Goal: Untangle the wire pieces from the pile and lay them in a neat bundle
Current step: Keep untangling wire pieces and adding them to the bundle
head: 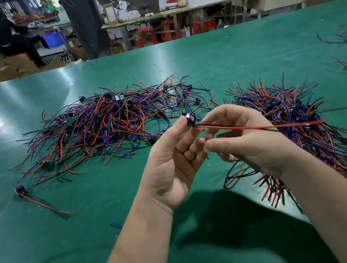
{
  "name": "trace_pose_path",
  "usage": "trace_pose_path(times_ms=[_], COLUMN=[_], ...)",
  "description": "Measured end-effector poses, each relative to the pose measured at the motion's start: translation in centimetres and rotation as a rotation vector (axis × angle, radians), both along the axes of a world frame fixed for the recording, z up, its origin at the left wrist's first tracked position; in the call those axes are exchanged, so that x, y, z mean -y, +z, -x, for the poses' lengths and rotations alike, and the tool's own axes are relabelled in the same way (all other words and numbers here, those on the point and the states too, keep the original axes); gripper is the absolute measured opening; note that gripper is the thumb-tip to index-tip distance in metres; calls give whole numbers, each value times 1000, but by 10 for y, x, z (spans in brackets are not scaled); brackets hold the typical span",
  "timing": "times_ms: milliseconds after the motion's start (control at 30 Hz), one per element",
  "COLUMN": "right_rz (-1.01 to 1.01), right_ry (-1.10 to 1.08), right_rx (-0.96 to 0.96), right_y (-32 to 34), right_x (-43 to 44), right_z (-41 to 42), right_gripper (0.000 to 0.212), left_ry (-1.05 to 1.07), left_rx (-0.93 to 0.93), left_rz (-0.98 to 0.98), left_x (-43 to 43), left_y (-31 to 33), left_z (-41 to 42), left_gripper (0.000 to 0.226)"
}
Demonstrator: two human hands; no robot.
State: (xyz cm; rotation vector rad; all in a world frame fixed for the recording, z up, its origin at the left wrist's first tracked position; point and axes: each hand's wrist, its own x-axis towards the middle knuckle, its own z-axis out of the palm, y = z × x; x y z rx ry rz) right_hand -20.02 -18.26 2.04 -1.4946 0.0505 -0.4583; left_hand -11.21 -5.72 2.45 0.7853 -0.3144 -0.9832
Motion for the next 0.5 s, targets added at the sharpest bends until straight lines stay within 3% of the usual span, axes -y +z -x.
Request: trace_pose_path(times_ms=[67, 167, 267, 333, 400, 500], right_rz=[-80, -369, -518, -584, -652, -825], right_ry=[-32, -112, -138, -120, -78, 151], right_rx=[65, 52, 32, 59, 84, 144], right_y=[-1, -1, 2, 6, 9, 14], right_x=[-4, -6, -4, -2, 1, 9], right_z=[-4, -8, -9, -9, -7, 2], right_gripper=[20, 6, 7, 15, 20, 14], left_ry=[7, -14, -27, -22, 38, 109], left_rx=[42, 100, 167, 250, 299, 143], left_rz=[-39, -65, -4, -11, -81, -187], left_x=[2, 3, 2, 4, 7, 9], left_y=[-2, -4, -5, -8, -13, -19], left_z=[2, 4, 6, 8, 6, -1], left_gripper=[20, 34, 17, 20, 32, 33])
